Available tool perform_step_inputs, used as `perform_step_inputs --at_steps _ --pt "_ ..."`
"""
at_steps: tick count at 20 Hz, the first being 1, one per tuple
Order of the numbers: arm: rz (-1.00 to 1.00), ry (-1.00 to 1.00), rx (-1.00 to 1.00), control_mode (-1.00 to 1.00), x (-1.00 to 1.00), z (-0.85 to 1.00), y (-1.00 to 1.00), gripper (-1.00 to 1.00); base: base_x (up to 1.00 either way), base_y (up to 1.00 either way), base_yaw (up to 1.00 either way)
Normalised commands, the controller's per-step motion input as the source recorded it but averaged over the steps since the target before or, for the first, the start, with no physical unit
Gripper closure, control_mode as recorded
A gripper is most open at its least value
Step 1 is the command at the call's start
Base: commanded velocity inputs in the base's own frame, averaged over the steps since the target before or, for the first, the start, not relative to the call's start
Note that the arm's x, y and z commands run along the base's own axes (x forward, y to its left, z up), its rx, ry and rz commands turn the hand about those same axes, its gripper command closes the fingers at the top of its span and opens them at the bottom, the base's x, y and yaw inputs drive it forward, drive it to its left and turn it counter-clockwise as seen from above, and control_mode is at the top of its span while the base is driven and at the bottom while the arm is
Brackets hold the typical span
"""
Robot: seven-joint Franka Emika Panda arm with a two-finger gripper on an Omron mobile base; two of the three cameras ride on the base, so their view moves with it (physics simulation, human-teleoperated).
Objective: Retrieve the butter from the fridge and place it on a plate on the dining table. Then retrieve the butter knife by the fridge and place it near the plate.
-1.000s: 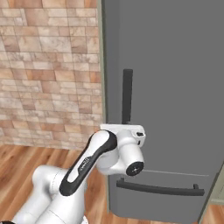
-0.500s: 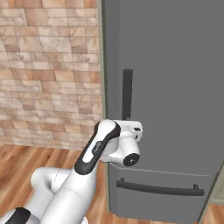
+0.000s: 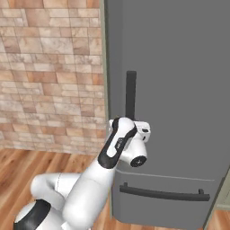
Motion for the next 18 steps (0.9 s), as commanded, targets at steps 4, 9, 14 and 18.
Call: perform_step_inputs --at_steps 4,9,14,18 --pt "0.0 -0.09 0.0 -1.0 0.32 -0.18 -0.03 -1.0 0.0 0.0 0.0" --pt "0.0 -0.02 0.0 -1.0 0.42 -0.12 0.03 -1.0 0.0 0.0 0.0" --pt "0.0 0.0 0.0 -1.0 0.34 -0.1 0.0 -1.0 0.0 0.0 0.0" --pt "-0.01 0.03 -0.02 -1.0 0.11 -0.03 0.04 1.0 0.0 0.0 0.0"
